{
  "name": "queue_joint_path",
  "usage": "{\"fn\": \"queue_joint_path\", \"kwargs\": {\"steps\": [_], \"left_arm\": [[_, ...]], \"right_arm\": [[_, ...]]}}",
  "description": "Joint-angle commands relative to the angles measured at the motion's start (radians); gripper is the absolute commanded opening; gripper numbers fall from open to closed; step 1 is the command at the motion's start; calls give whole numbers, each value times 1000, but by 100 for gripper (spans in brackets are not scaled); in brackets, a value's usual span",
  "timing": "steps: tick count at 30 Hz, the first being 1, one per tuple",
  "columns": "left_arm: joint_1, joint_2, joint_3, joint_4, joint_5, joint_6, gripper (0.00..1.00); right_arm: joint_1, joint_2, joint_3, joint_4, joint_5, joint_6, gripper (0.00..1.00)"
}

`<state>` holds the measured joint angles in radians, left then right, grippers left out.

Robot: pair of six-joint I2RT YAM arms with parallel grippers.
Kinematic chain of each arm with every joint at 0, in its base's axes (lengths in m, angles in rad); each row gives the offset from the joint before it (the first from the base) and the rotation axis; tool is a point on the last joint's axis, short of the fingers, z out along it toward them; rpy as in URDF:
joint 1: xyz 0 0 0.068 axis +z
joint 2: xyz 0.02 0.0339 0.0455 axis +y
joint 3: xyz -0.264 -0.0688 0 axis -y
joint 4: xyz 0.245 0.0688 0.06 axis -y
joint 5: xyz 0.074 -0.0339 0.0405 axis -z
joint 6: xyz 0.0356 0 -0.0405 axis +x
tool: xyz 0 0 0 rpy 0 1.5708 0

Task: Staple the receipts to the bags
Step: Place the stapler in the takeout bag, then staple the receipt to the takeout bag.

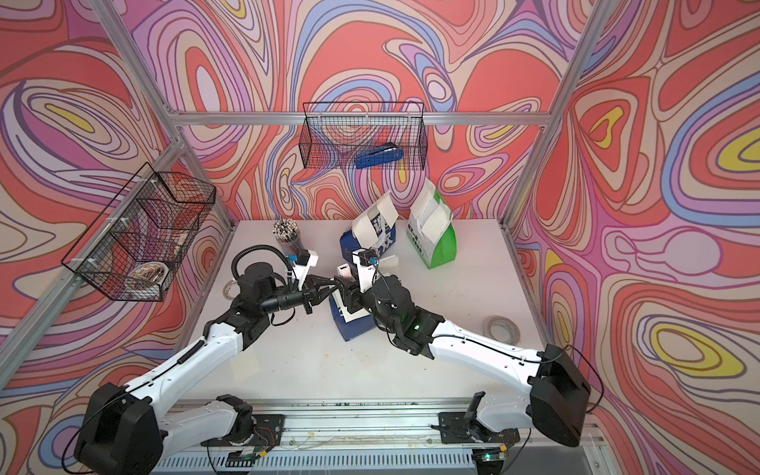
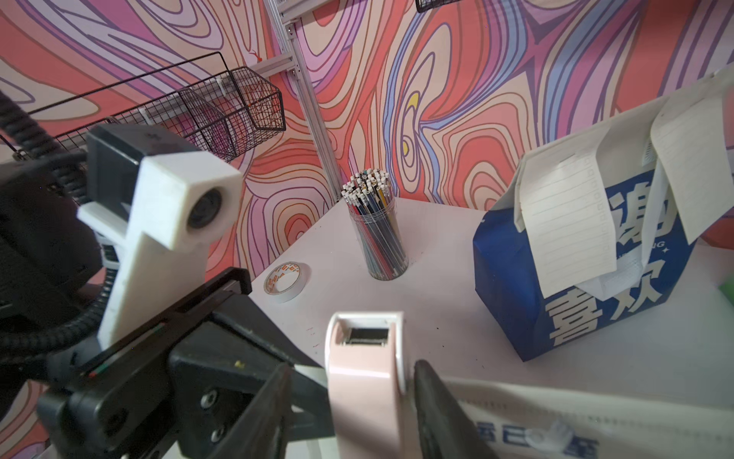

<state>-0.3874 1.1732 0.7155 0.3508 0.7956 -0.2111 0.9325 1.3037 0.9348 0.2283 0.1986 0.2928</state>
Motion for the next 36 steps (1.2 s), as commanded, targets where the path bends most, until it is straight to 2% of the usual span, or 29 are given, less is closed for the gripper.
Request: {"fn": "queue_joint_path", "kwargs": {"steps": [1, 4, 7, 9, 11, 13, 15, 17, 21, 25, 28, 33, 36], "left_arm": [[-4, 3, 29, 182, 50, -18, 0], [-3, 5, 26, 192, 66, -6, 0], [-4, 3, 3, 249, 102, 17, 0], [-4, 3, -16, 305, 121, 21, 0], [-4, 6, -22, 318, 145, 44, 0], [-3, 12, -21, 315, 187, 77, 0], [-3, 14, -18, 315, 216, 94, 0], [-4, 13, -13, 306, 239, 118, 0], [-4, 5, 9, 204, 289, 212, 0], [-3, -12, 21, 124, 319, 300, 0], [-4, -23, 25, 114, 320, 325, 0], [-3, -13, 65, 0, 305, 396, 0], [-4, -10, 68, 3, 300, 397, 0]], "right_arm": [[4, -44, 48, -87, -12, -12, 56], [-29, -71, 101, -182, -49, -95, 61], [-110, -83, 162, -272, -216, -229, 64], [-166, -94, 198, -322, -386, -375, 66], [-223, -108, 216, -371, -611, -583, 70], [-280, -94, 262, -465, -720, -713, 73], [-337, -62, 330, -584, -792, -828, 75], [-365, -37, 380, -716, -853, -1018, 77], [-378, 35, 472, -910, -860, -1222, 80], [-377, 184, 666, -1247, -880, -1300, 82], [-377, 262, 756, -1381, -928, -1292, 84], [-377, 321, 792, -1459, -1015, -1274, 84], [-377, 336, 776, -1451, -1034, -1255, 84]]}}
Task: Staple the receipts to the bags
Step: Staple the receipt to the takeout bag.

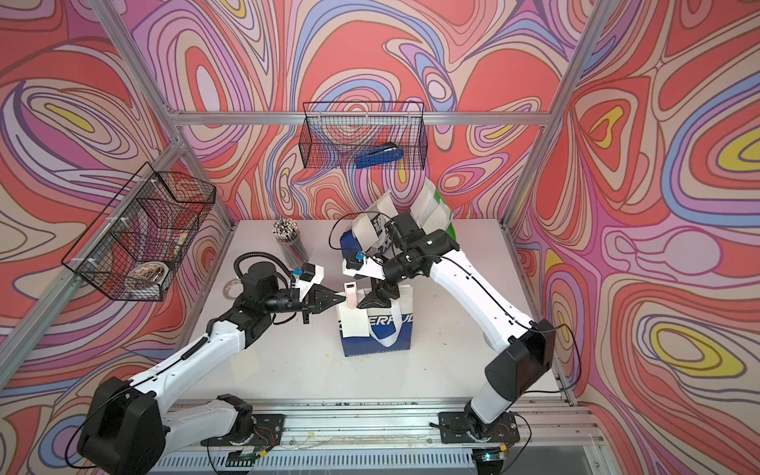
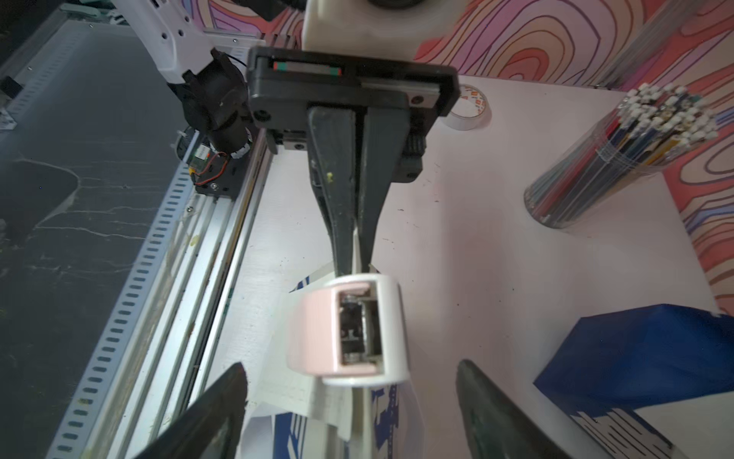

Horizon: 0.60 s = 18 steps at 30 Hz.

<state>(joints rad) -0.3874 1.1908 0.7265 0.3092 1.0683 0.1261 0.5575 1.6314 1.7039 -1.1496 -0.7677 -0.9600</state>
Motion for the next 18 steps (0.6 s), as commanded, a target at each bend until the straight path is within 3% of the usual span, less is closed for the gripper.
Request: {"fn": "queue_joint_path", "kwargs": {"steps": [1, 8, 18], "left_arm": [[-3, -26, 58, 45, 25, 60, 0], [-4, -22, 70, 30, 35, 67, 0], [-4, -17, 65, 64, 50, 32, 0]], "right_arm": [[-2, 17, 6, -74, -78, -2, 84], [10, 82, 32, -7, -80, 109, 81], [40, 135, 80, -68, -79, 60, 66]]}}
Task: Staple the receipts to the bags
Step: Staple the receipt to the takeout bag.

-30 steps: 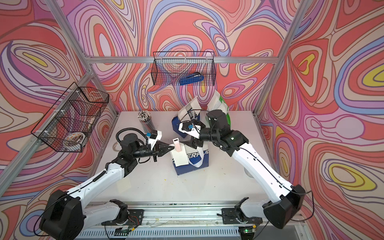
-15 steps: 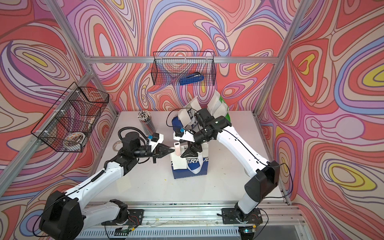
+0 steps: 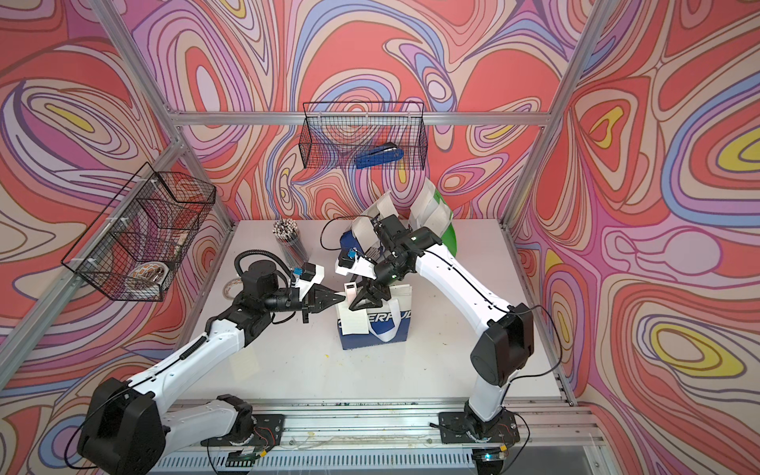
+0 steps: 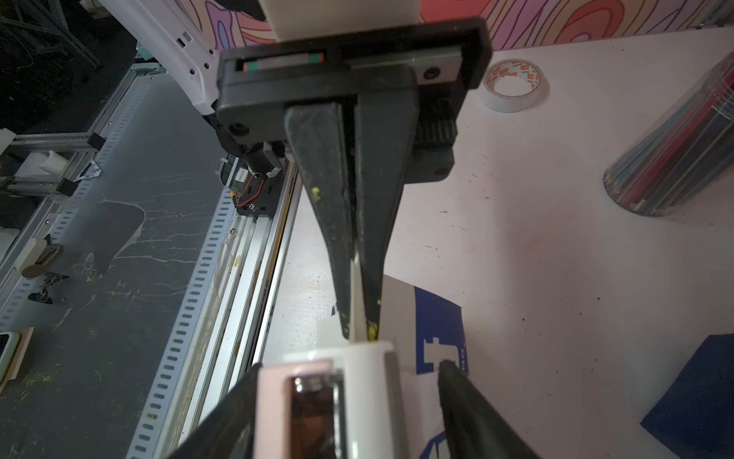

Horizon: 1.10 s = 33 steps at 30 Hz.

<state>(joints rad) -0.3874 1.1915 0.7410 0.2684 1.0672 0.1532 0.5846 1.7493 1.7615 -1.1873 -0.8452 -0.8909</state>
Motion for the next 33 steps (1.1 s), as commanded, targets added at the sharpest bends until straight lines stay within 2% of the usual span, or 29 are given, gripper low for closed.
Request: {"fn": "queue_joint_path", "kwargs": {"steps": [1, 9, 12, 13, 14, 17, 18, 25, 26, 27, 29, 33], "left_arm": [[-3, -18, 50, 106, 51, 5, 0], [-4, -16, 47, 106, 54, 6, 0], [-4, -18, 47, 106, 54, 4, 0], [-3, -18, 47, 106, 54, 5, 0], [-2, -19, 47, 106, 54, 3, 0], [-4, -23, 44, 107, 53, 4, 0], [-4, -24, 43, 107, 51, 4, 0], [-4, -30, 43, 103, 39, 9, 0], [-3, -31, 43, 102, 35, 8, 0], [-4, -32, 41, 103, 29, 10, 0], [-4, -38, 33, 110, 6, 9, 0], [-4, -47, 21, 113, -93, 4, 0]], "right_arm": [[14, 17, 23, -36, -2, -16, 66], [41, 61, 44, -60, 38, -34, 66], [47, 76, 56, -67, 42, -39, 64], [49, 76, 56, -64, 43, -39, 60], [49, 80, 59, -63, 43, -39, 52], [49, 82, 72, -67, 53, -48, 5], [49, 82, 74, -71, 56, -56, 0], [49, 45, 56, -29, 76, -46, 0], [49, 30, 45, 8, 86, -18, 27], [49, -4, 22, 61, 103, 25, 40], [49, -80, -47, 187, 138, 94, 53], [47, -238, -217, 557, 307, 385, 69]]}}
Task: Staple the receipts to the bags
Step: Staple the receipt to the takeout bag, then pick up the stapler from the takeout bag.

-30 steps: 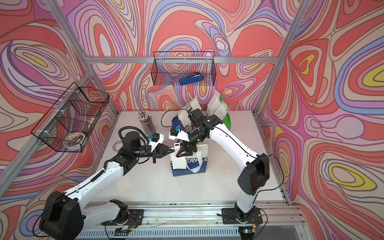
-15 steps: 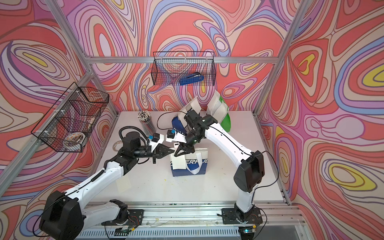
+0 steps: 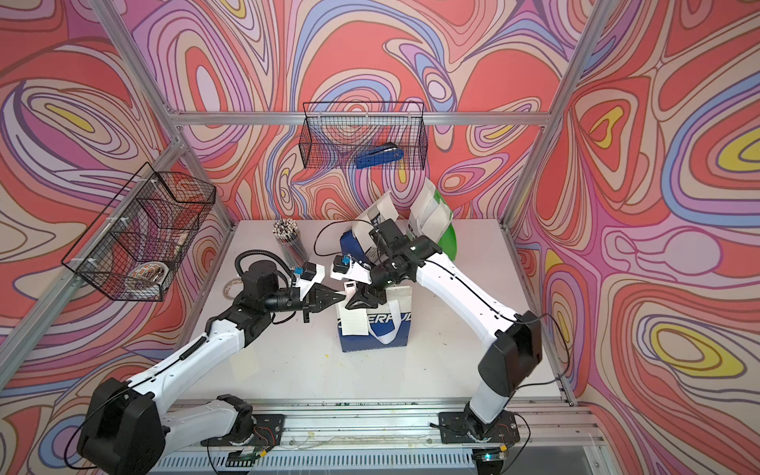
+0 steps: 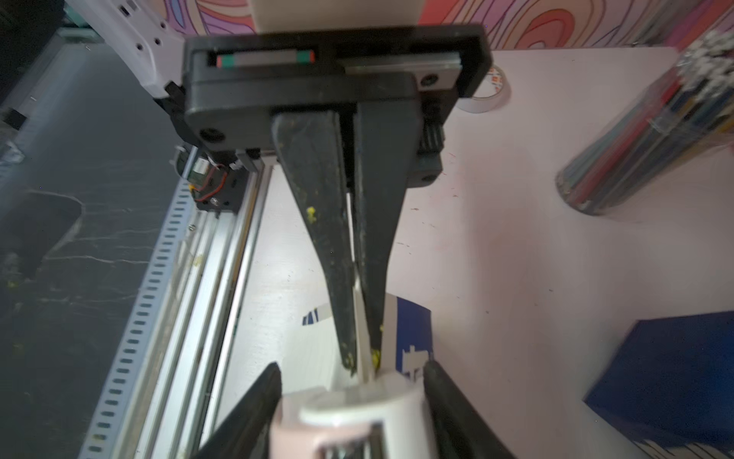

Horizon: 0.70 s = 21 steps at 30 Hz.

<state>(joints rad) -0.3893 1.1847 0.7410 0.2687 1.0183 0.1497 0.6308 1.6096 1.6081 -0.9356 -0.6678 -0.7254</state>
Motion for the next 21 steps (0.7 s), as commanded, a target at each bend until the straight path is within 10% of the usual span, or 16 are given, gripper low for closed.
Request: {"fn": "queue_joint_path", "kwargs": {"steps": [1, 11, 21], "left_arm": [[-2, -41, 24, 106, -67, 10, 0], [-2, -40, 26, 89, -201, 18, 0], [-1, -42, 17, 107, -194, 0, 0]], "right_arm": [[1, -130, -98, 386, 192, 305, 72], [43, -156, -109, 464, 460, 1000, 63], [233, -117, -77, 380, 818, 1153, 59]]}}
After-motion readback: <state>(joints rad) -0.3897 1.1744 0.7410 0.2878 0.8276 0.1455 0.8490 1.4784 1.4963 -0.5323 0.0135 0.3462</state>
